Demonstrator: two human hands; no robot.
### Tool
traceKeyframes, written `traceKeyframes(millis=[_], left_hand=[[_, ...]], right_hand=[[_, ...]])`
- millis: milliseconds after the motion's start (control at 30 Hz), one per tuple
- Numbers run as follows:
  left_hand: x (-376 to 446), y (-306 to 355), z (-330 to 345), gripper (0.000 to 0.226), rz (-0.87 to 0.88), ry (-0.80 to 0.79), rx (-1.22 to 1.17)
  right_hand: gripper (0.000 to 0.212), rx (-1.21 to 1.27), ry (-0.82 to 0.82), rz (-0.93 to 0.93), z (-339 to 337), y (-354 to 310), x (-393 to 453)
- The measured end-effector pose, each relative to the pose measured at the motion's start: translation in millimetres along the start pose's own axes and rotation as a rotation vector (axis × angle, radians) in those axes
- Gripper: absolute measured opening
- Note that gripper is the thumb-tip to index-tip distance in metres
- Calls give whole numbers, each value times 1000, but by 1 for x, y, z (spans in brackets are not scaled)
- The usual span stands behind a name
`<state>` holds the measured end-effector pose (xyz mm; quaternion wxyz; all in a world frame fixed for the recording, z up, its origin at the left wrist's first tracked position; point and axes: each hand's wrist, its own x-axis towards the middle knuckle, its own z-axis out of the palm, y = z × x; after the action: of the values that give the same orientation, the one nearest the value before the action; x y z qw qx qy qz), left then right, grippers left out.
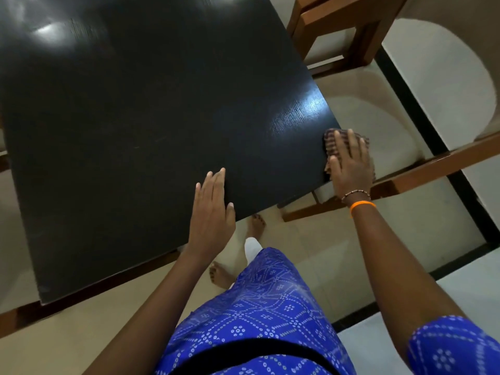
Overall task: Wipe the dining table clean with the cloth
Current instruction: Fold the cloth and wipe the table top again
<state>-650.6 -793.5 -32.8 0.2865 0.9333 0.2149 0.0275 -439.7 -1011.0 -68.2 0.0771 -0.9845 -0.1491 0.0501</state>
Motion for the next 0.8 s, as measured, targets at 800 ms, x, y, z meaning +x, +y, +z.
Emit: traceKeyframes(millis=[800], left_hand=[[-15,-17,4,53,61,-3,-31]], right_hand=[[55,273,166,100,26,-37,-41]])
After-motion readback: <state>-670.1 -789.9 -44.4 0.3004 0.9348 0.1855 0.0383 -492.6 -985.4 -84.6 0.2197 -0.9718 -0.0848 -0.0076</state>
